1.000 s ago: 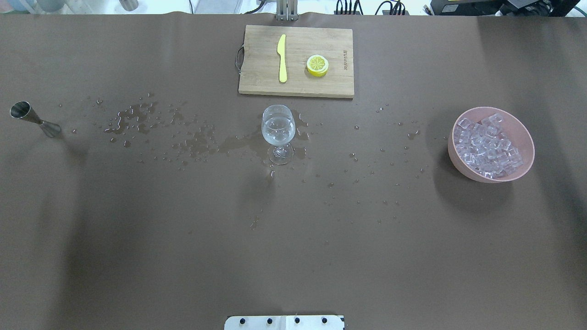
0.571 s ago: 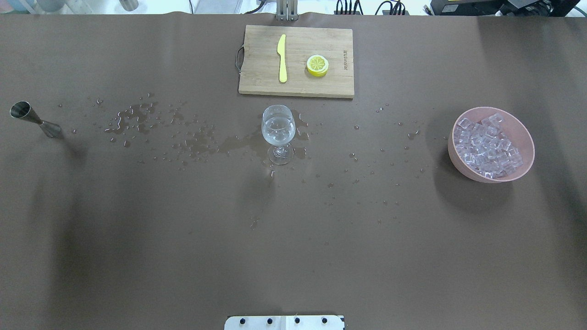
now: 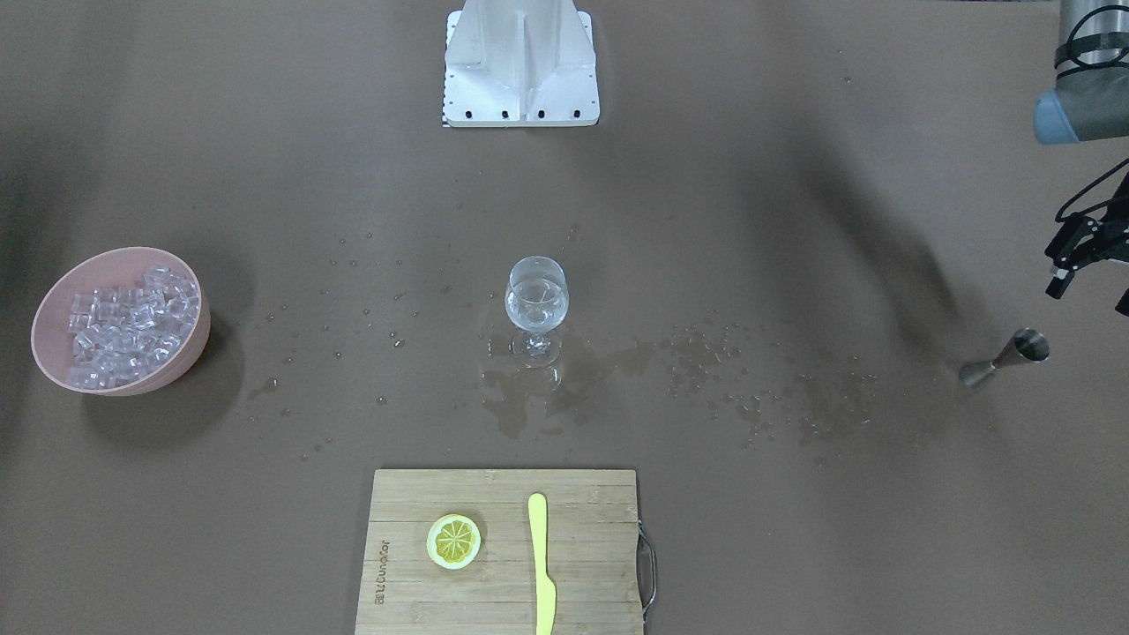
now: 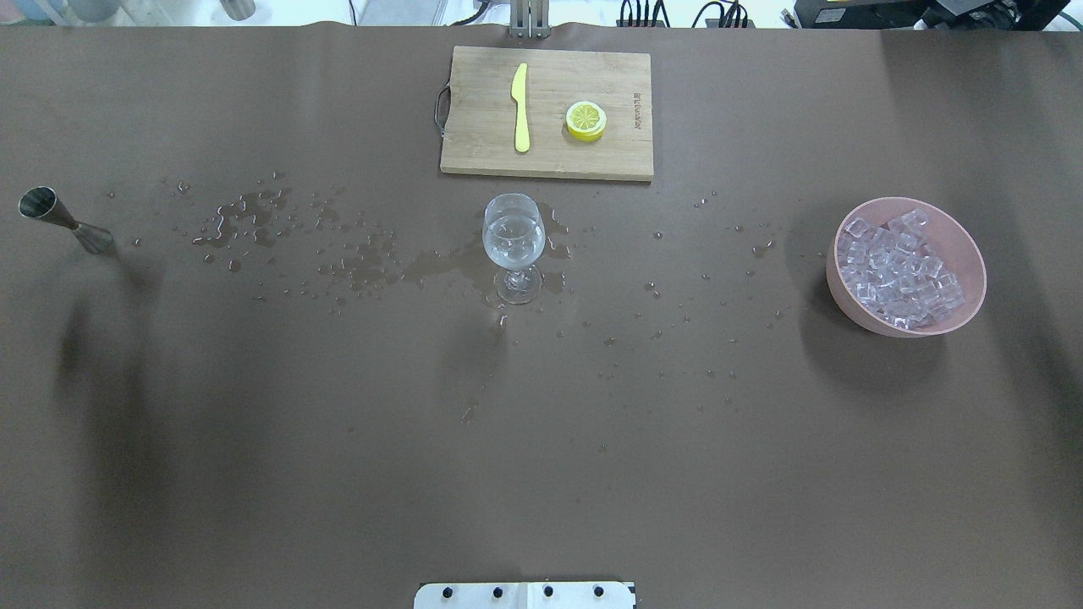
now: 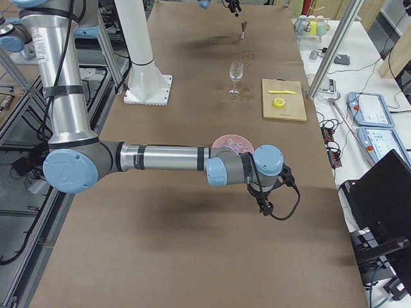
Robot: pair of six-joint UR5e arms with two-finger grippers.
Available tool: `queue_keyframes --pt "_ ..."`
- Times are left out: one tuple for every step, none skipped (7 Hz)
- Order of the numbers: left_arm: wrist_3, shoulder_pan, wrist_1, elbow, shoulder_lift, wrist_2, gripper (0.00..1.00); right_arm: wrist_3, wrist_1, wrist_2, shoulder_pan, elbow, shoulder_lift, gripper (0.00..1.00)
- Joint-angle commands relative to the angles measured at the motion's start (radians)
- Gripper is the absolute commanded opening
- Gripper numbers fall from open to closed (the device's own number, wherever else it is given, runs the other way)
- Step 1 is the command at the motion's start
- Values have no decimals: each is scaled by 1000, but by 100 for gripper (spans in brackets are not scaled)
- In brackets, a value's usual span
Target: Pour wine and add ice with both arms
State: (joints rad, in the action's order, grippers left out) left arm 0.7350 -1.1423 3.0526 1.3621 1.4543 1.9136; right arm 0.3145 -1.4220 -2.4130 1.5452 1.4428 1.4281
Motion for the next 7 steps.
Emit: queue_keyframes --pt "92 123 64 -21 0 -152 95 0 0 0 0 -1 2 100" --pt "92 128 66 -21 0 -153 95 0 0 0 0 -1 0 100" --pt "92 145 64 -21 1 -177 96 0 0 0 0 -1 2 100" --pt "93 189 64 -21 1 -244 95 0 0 -2 0 1 2 100" --pt "96 219 64 -30 7 -296 95 0 0 -2 0 1 2 100" --pt "139 245 67 -72 32 -383 95 0 0 -2 0 2 2 100" --pt "152 298 86 -111 58 -492 95 0 0 -8 0 2 2 100"
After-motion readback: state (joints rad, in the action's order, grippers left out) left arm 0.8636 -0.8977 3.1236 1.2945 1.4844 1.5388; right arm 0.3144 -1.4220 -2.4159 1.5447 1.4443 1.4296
